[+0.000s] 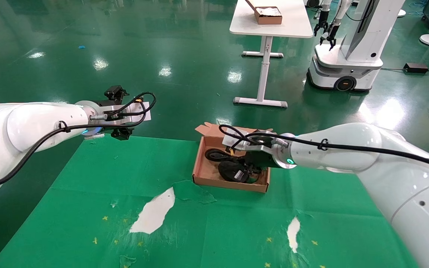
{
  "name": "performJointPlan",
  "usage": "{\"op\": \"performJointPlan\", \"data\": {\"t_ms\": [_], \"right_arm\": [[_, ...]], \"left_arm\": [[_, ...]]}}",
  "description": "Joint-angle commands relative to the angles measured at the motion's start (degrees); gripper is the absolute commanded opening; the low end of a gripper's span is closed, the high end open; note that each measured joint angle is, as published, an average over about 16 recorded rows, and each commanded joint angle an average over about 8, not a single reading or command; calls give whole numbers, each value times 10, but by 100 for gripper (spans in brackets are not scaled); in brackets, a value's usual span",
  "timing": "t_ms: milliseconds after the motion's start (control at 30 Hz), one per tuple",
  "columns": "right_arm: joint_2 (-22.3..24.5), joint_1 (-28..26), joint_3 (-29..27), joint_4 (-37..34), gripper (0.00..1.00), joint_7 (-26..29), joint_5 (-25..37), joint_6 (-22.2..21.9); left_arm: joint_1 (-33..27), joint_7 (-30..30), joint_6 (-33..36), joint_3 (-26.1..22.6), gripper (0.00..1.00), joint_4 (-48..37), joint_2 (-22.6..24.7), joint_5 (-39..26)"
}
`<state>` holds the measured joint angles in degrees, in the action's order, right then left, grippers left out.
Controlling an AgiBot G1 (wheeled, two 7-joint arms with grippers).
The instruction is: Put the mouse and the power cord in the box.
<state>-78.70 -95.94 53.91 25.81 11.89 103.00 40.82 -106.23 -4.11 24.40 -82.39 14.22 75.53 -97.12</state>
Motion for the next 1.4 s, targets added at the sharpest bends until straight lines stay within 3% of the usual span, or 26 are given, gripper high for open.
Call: {"op": "performJointPlan", "data": {"t_ms": [33,267,1167,1400], "right_arm": [[-1,-1,-1,-1,100,-1,1,1],[28,21,-27,31,100,-3,-39,32],[224,176,-196,245,100,-7,-314,232],[275,216,-240,301,100,-8,-385,284]], "left_arm": [[0,0,0,0,100,0,0,0],[0,0,0,0,100,3,-2,0],[0,-8,0,-4,100,8,-4,-4],[25,-12,34,34,100,40,-26,28]]}}
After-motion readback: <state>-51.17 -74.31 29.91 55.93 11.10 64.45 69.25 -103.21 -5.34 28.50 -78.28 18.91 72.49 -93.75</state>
